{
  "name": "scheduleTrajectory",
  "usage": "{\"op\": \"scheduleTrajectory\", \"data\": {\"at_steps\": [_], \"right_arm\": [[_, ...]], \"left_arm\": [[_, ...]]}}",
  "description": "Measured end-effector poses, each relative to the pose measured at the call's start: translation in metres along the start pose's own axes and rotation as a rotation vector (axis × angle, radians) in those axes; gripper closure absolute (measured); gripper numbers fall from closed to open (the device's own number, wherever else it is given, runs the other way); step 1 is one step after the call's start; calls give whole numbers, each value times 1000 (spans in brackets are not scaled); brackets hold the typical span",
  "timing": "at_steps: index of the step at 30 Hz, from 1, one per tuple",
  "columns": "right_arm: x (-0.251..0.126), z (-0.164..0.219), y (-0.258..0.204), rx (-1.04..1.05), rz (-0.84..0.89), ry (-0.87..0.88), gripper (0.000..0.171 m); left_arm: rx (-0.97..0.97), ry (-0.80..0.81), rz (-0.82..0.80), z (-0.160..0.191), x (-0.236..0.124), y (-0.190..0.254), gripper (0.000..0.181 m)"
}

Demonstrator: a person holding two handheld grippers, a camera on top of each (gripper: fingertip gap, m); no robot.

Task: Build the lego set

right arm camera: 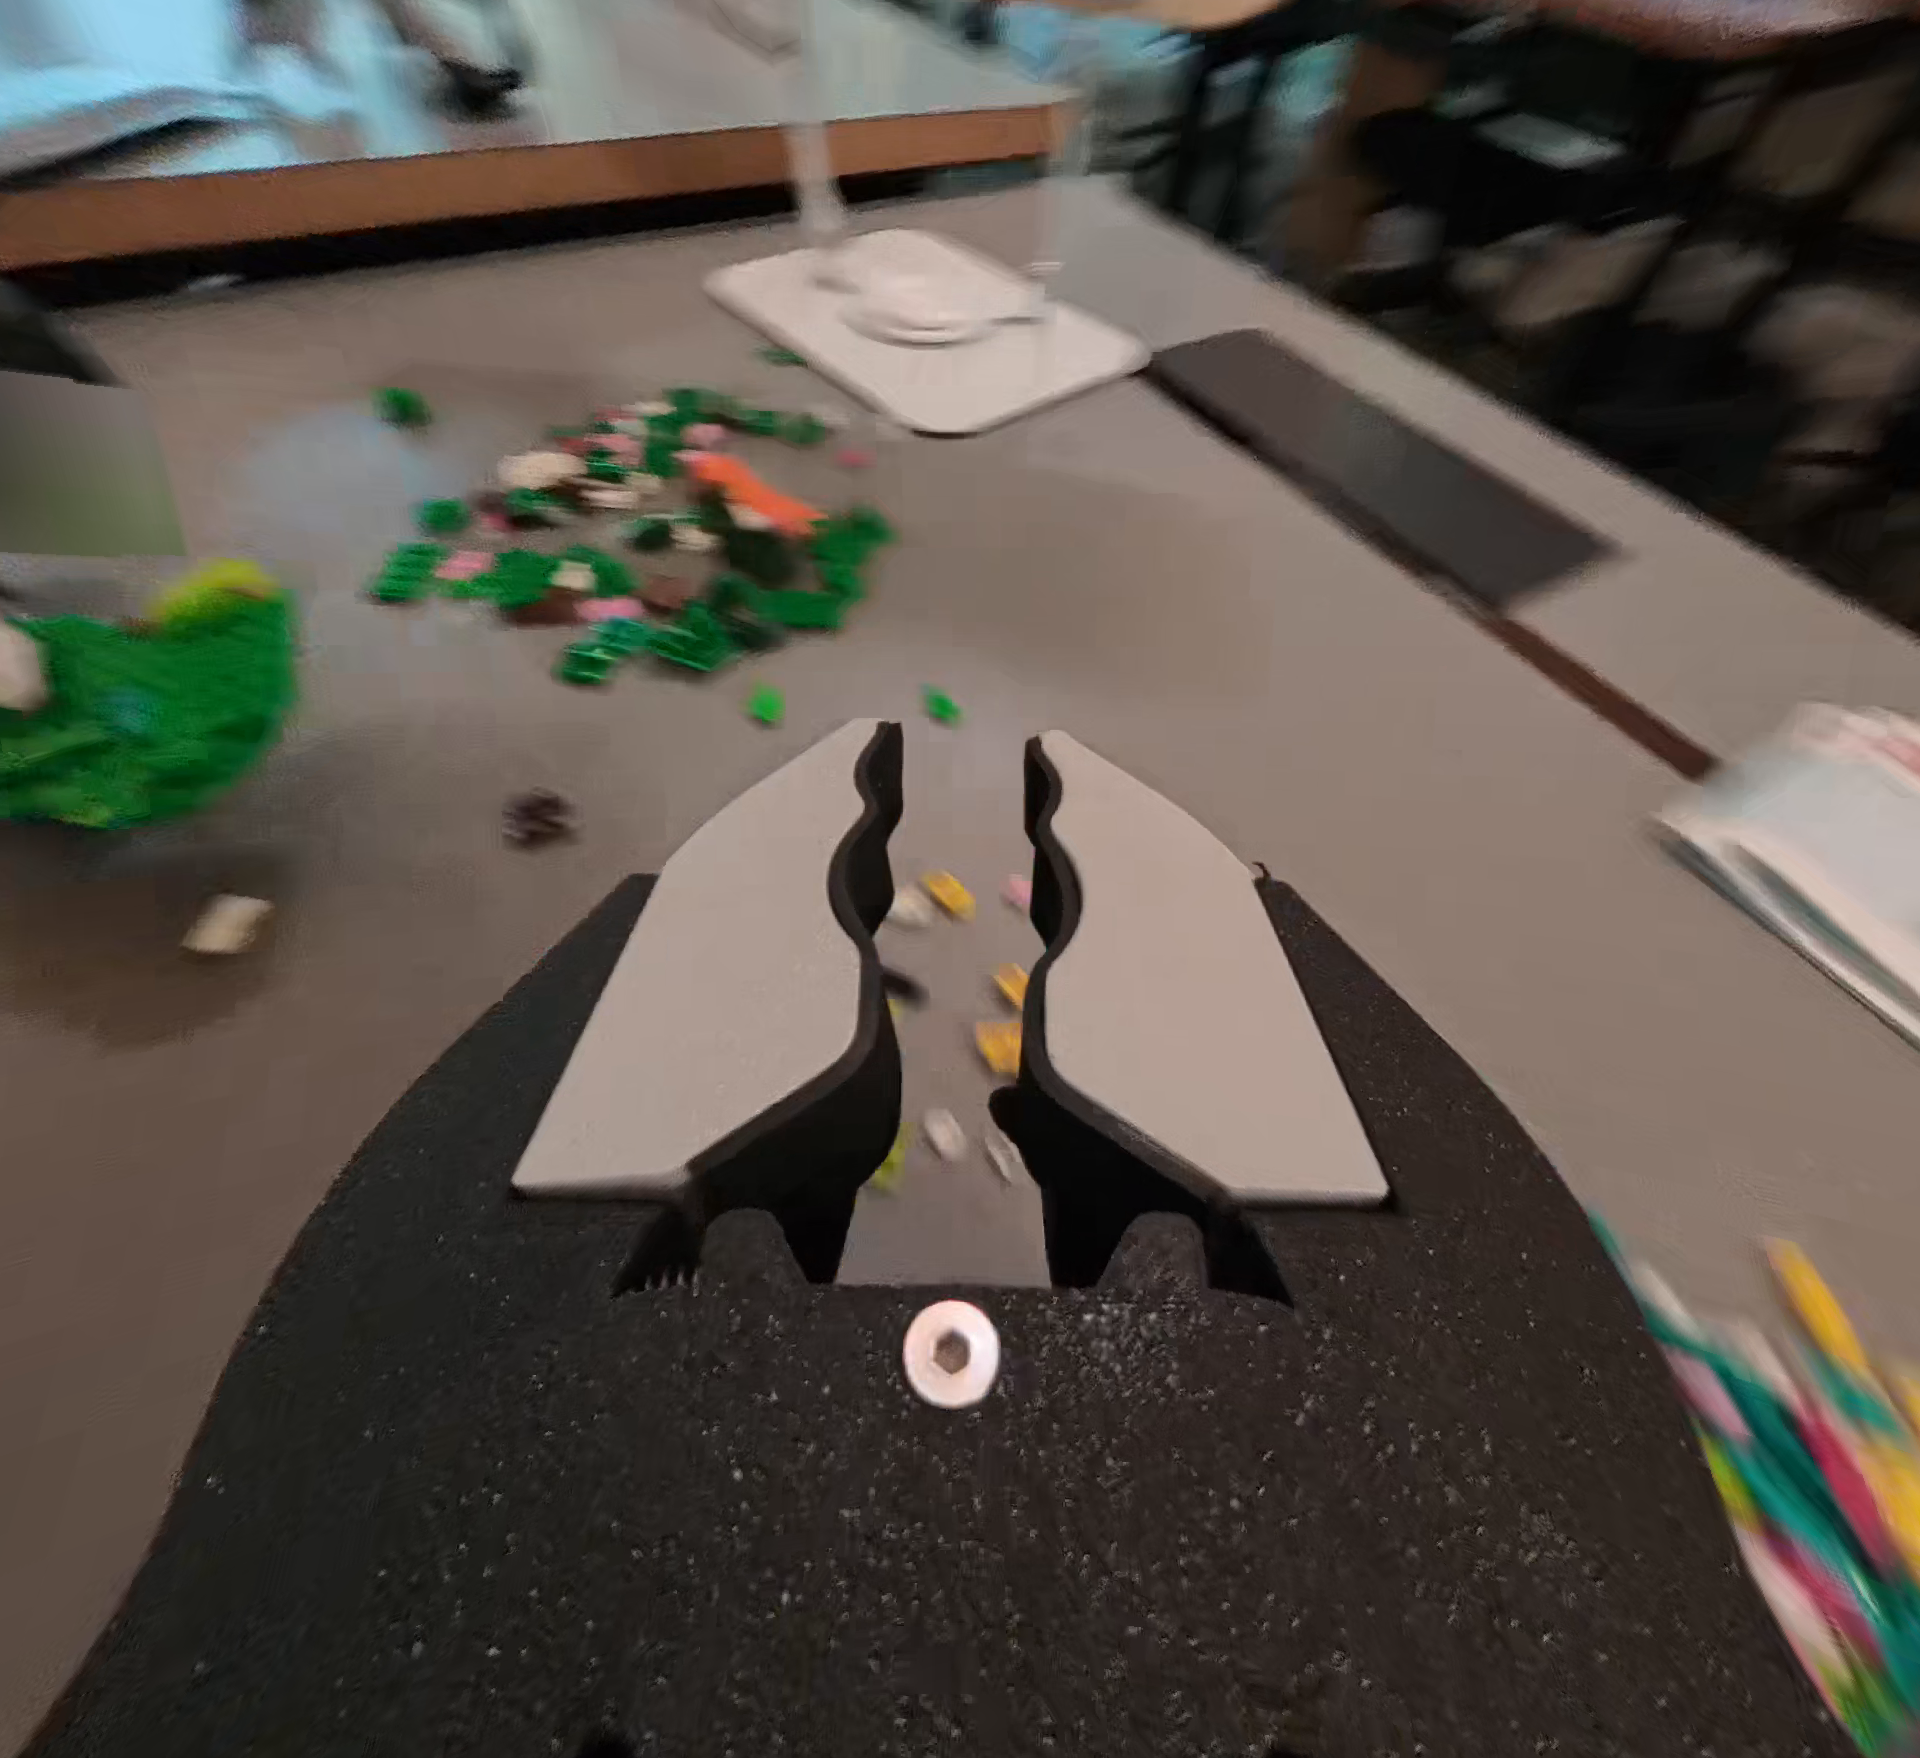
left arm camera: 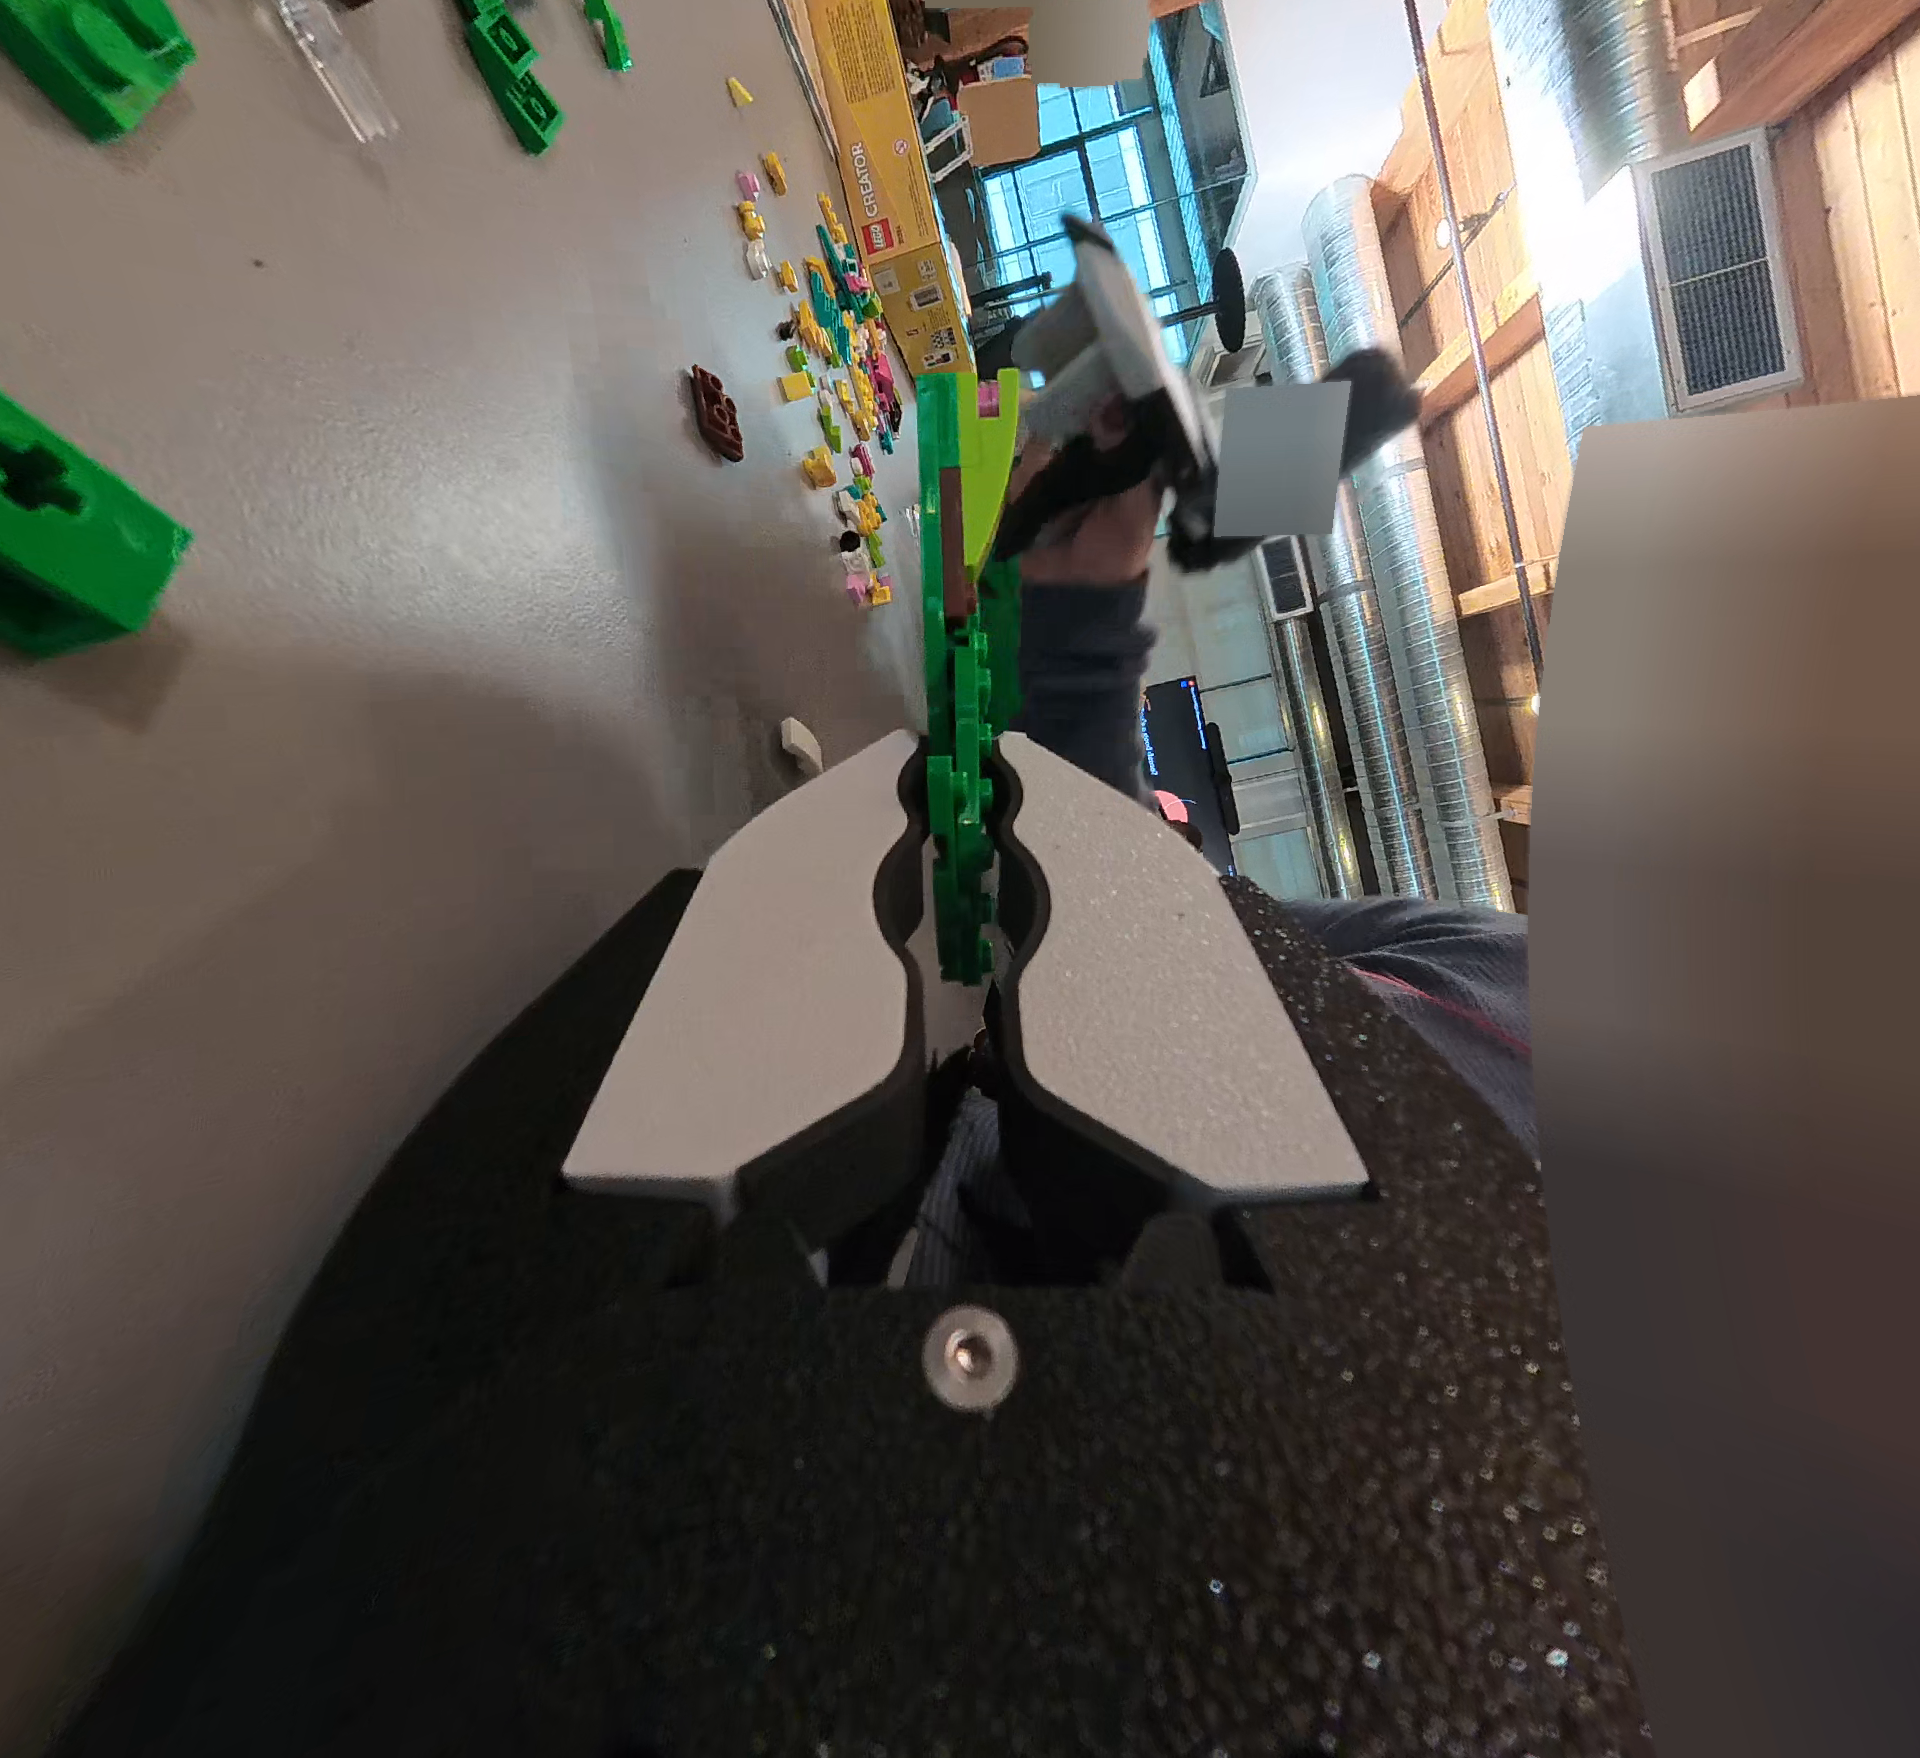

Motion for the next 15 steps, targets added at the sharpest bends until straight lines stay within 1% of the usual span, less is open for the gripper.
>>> {"op": "scheduleTrajectory", "data": {"at_steps": [3,4,7,9,11,13,15], "right_arm": [[73,-45,-36,-63,-307,-164,151],[97,-57,-48,-120,-368,-210,152],[166,-83,-80,-316,-453,-329,157],[209,-91,-95,-428,-494,-404,160],[248,-90,-104,-555,-529,-485,160],[279,-84,-108,-607,-569,-566,159],[302,-76,-108,-623,-591,-633,157]], "left_arm": [[2,0,4,0,0,0,173],[6,0,3,0,0,0,173],[12,-4,2,1,0,1,173],[13,1,5,1,0,1,173],[14,1,6,1,-1,1,173],[15,1,7,1,-1,1,173],[15,2,8,1,-1,1,173]]}}
Point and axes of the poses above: each gripper's, where its closed fingertips meet, x out along the fingers, z out of its underside, y = z × x across the jaws, the point moved 7 cm from there along -x, back along the fingers, and after that the axes turned 4 degrees about x, right-handed, at the moved point
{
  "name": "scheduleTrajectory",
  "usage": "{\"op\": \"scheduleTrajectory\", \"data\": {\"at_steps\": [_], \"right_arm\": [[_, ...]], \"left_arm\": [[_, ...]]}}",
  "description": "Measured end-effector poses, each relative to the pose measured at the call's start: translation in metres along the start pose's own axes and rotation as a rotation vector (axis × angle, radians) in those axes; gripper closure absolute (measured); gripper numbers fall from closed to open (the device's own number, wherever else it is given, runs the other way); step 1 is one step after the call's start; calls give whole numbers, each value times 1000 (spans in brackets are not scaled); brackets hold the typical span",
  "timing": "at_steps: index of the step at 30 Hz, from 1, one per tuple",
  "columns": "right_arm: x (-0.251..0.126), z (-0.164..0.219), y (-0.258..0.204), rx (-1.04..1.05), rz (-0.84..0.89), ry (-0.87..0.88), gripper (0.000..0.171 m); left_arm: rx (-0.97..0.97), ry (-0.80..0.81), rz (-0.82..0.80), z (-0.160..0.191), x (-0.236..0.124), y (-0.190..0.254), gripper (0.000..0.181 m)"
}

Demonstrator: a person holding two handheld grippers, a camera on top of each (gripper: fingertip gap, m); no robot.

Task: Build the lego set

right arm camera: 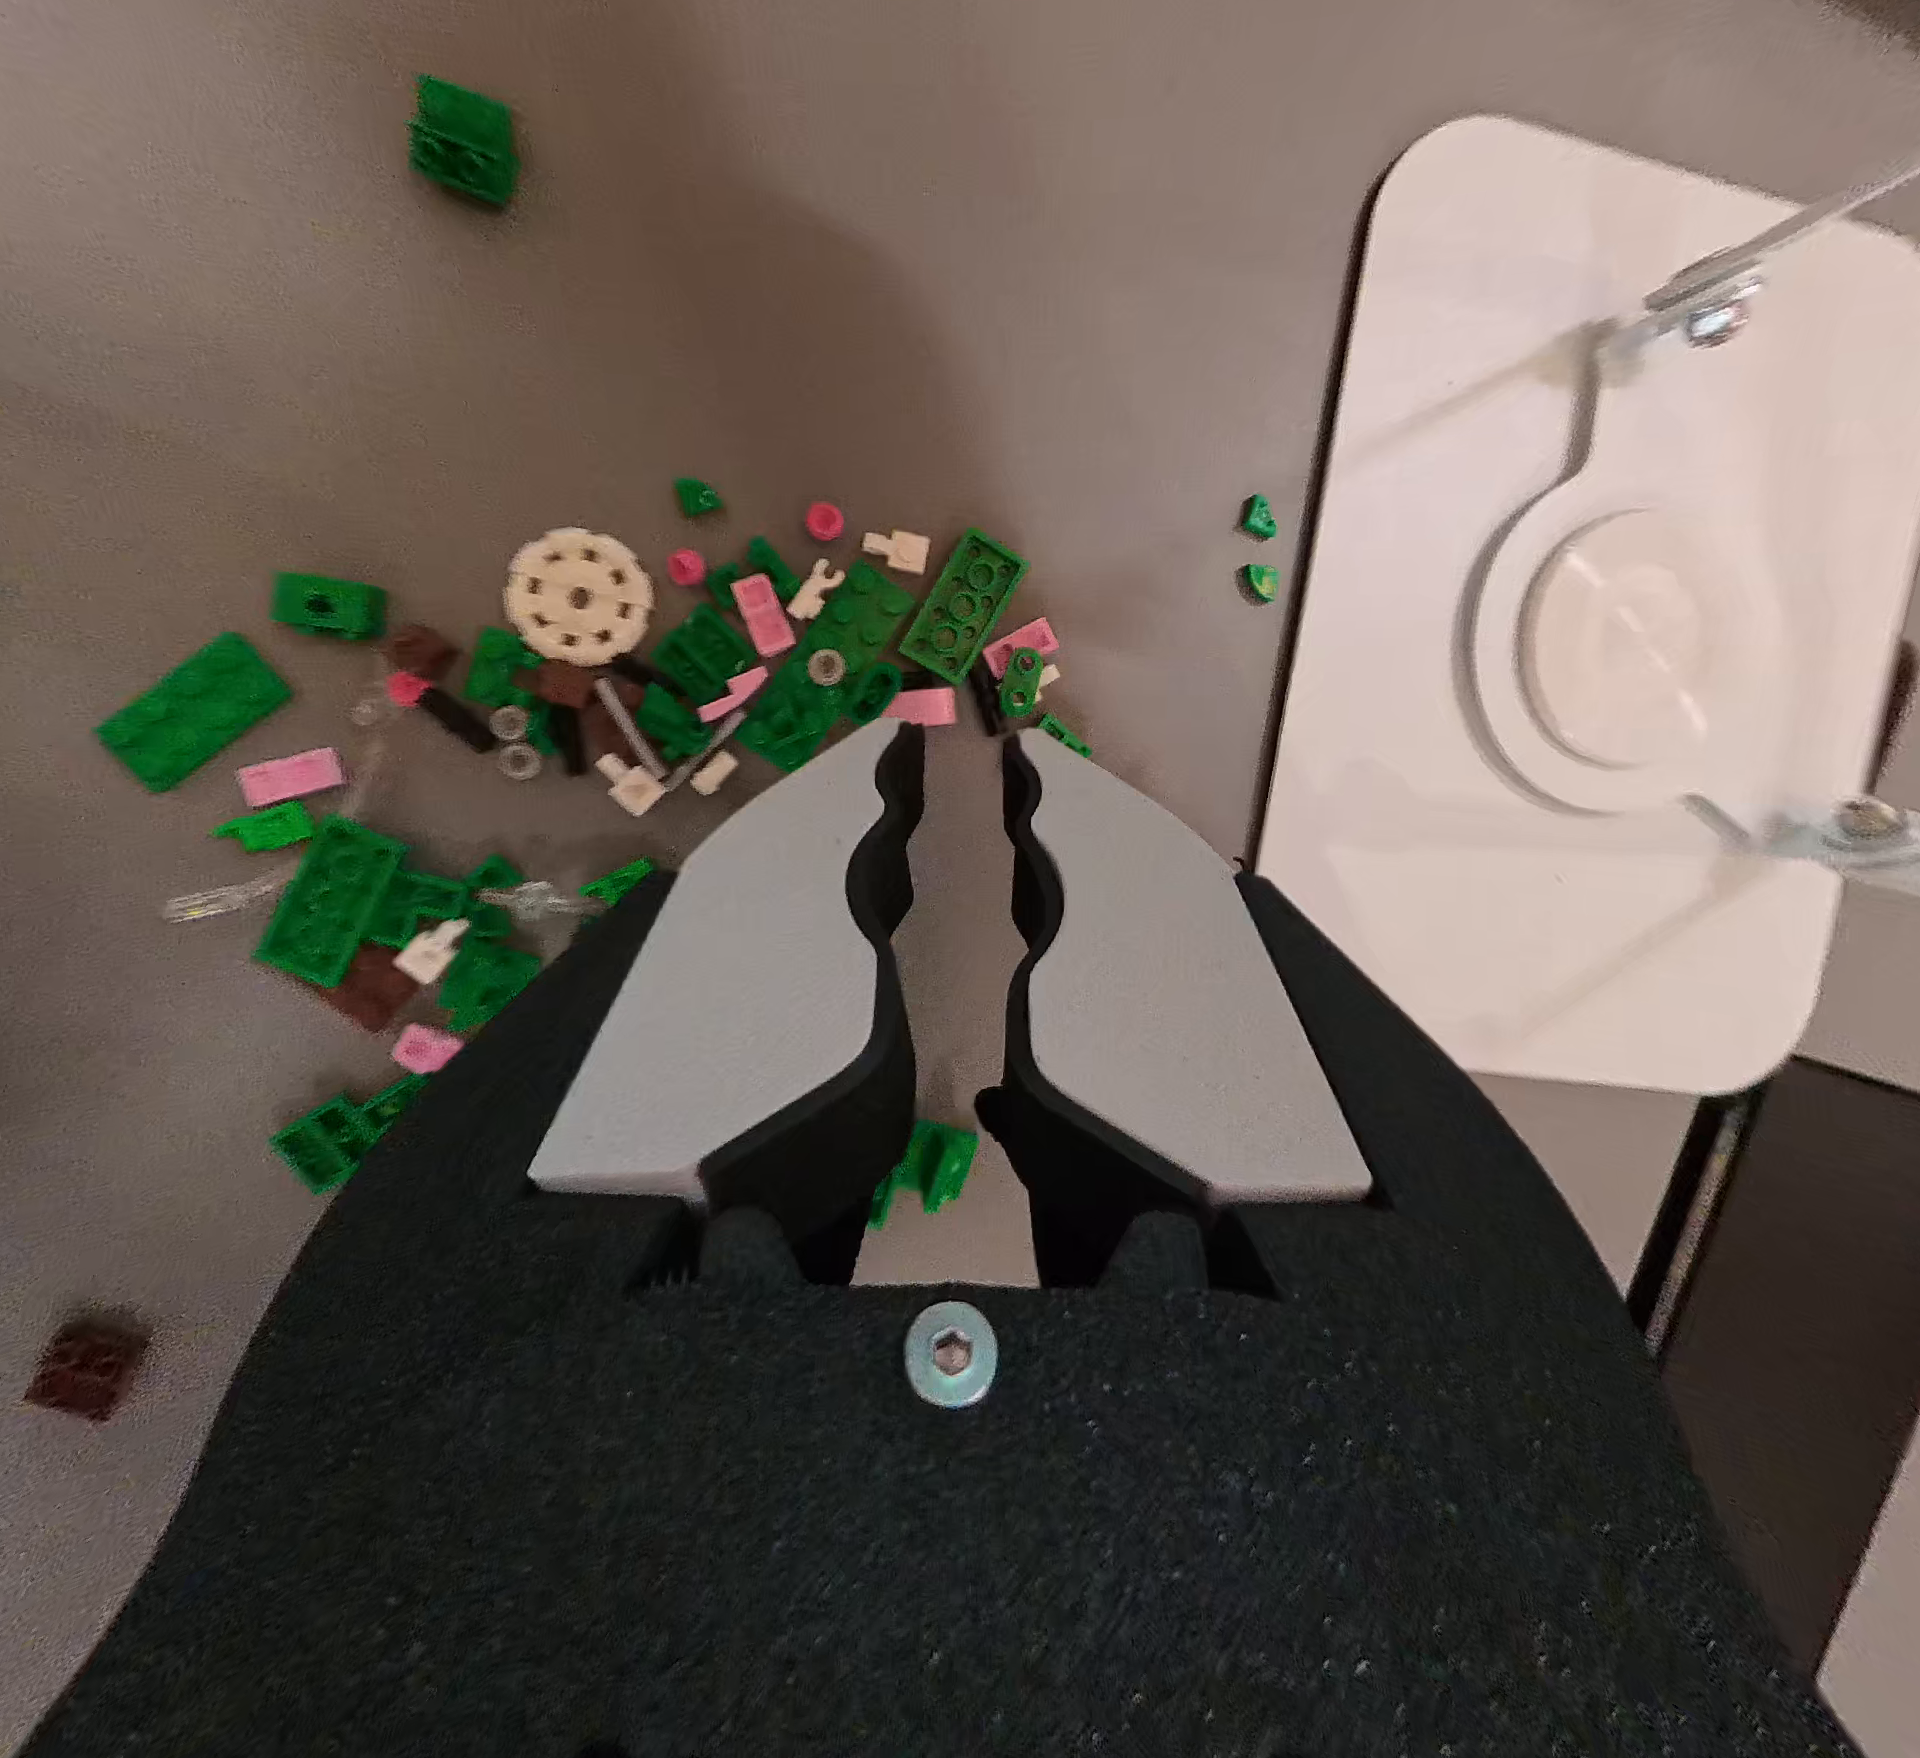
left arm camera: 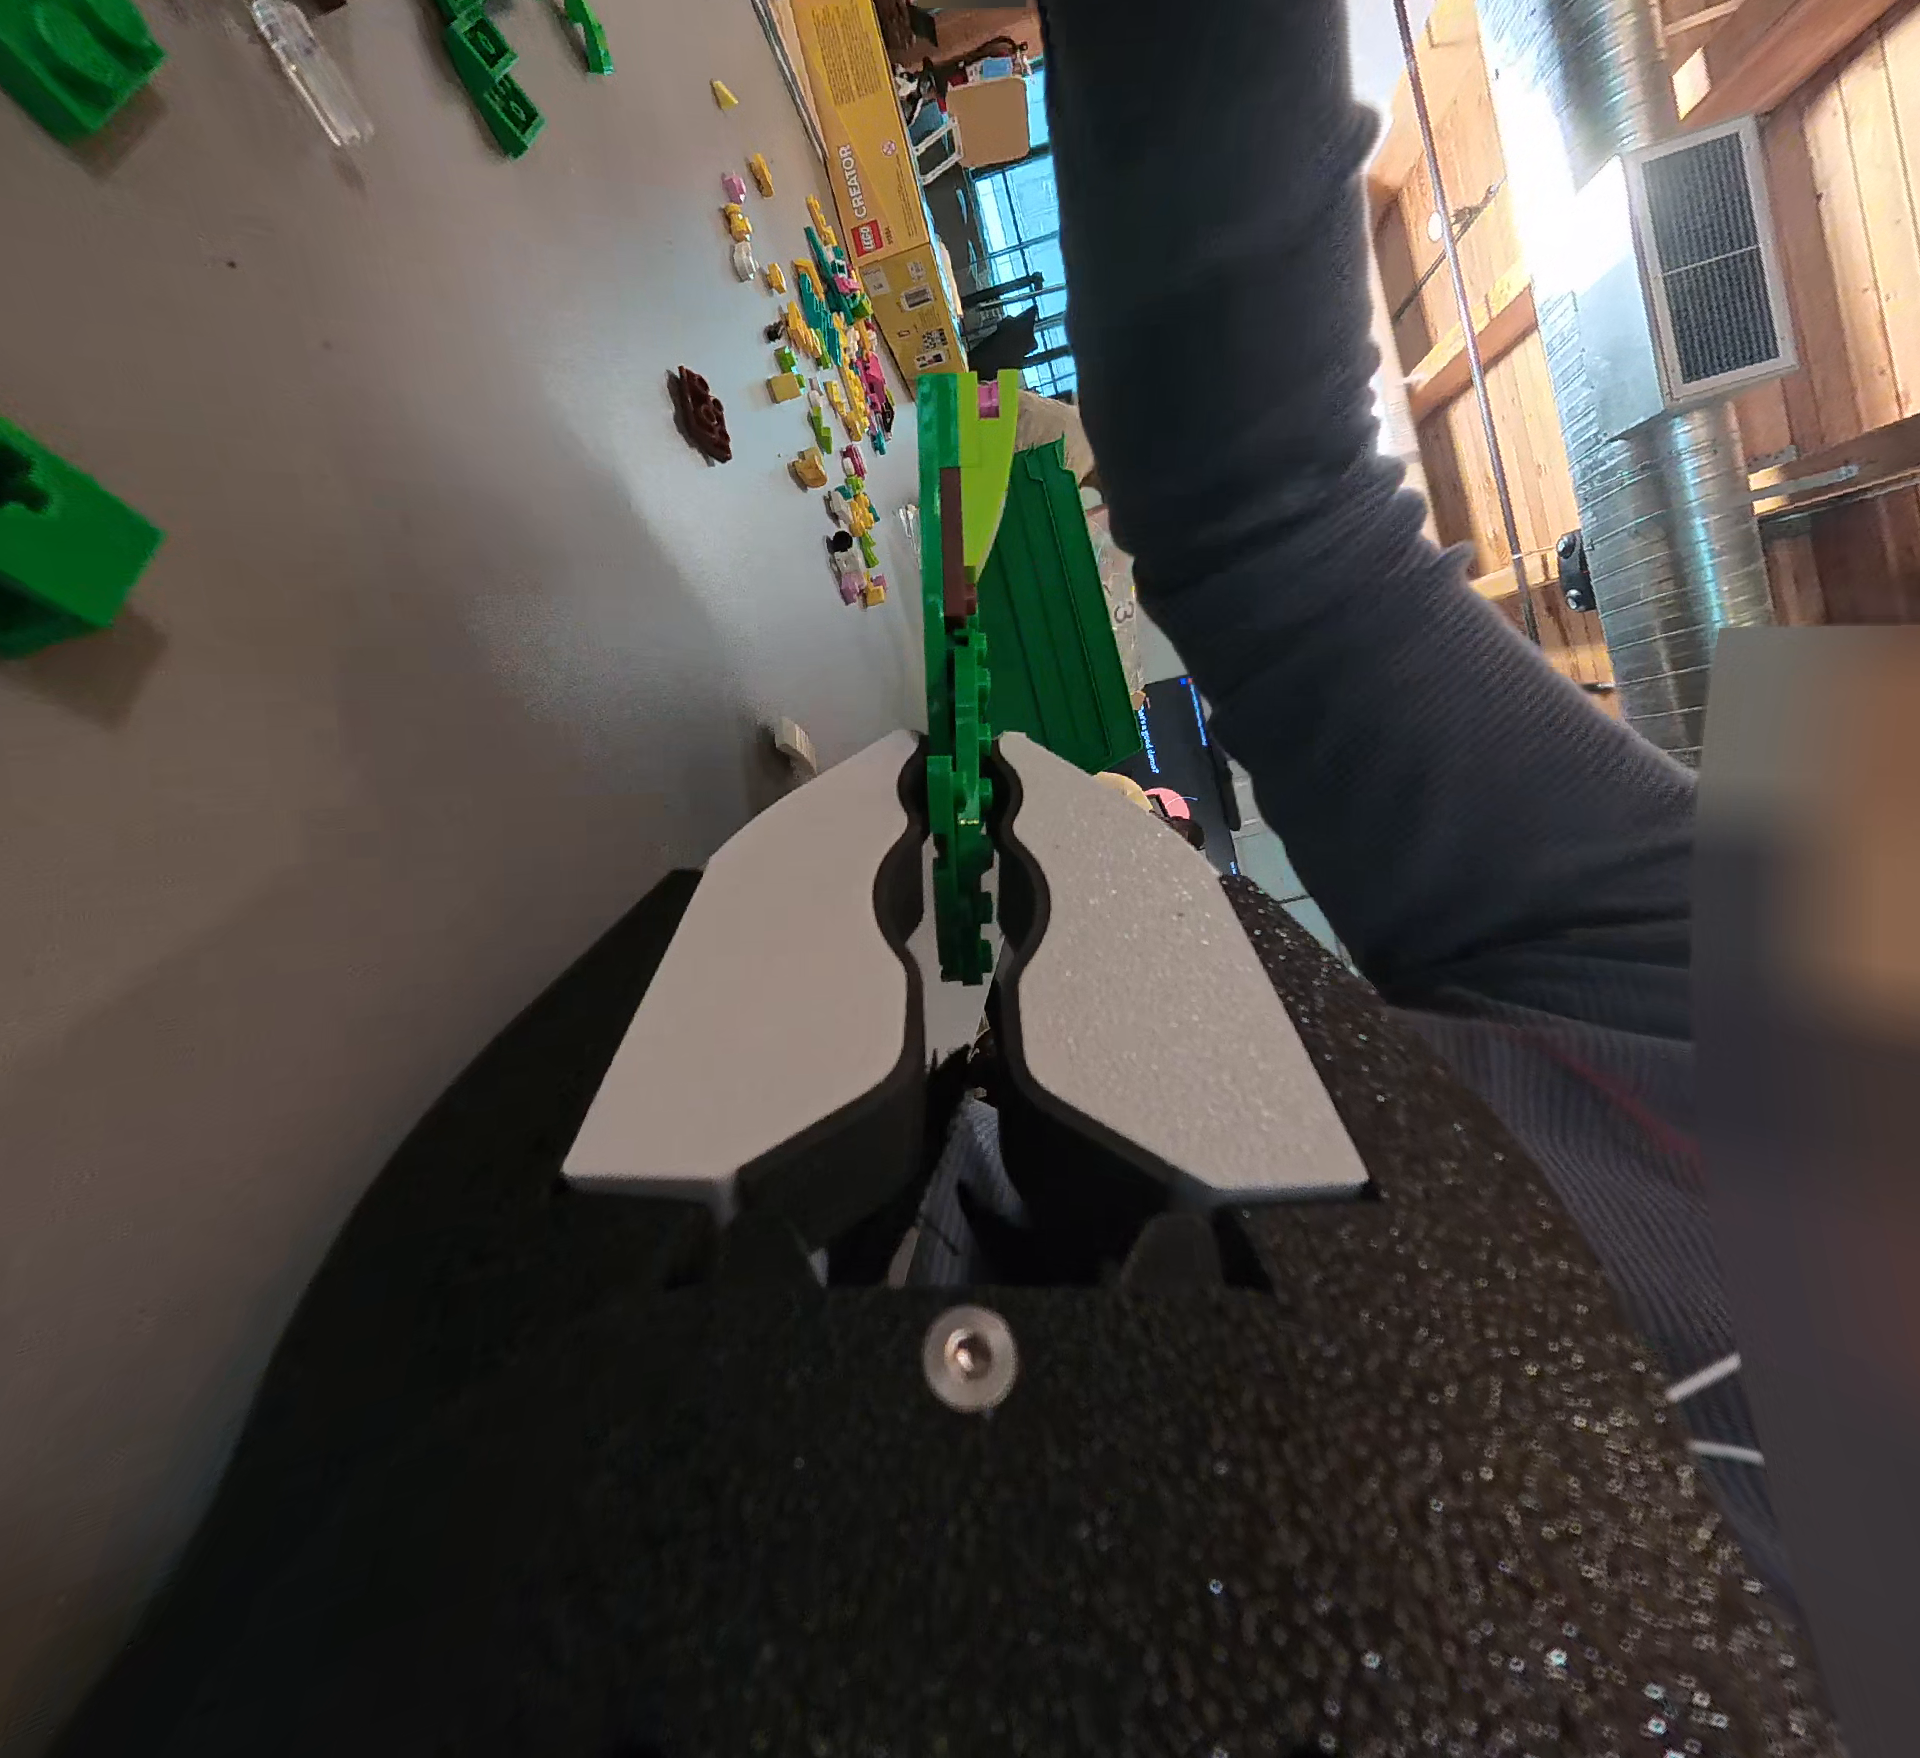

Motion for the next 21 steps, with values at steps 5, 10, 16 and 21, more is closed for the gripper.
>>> {"op": "scheduleTrajectory", "data": {"at_steps": [5,10,16,21], "right_arm": [[30,3,17,-22,-86,-99,152],[38,-2,24,7,-146,-117,158],[44,-3,27,4,-163,-160,164],[31,-1,19,-30,-132,-116,164]], "left_arm": [[-5,-2,6,0,0,0,173],[-9,-1,13,0,0,0,173],[-9,-3,15,0,0,0,173],[-9,26,15,-2,-1,0,173]]}}
Point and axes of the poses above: each gripper's, where its closed fingertips meet, x out along the fingers, z out of its underside, y = z × x across the jaws, the point moved 7 cm from there along -x, back along the fingers, and after that the axes turned 4 degrees about x, right-handed, at the moved point
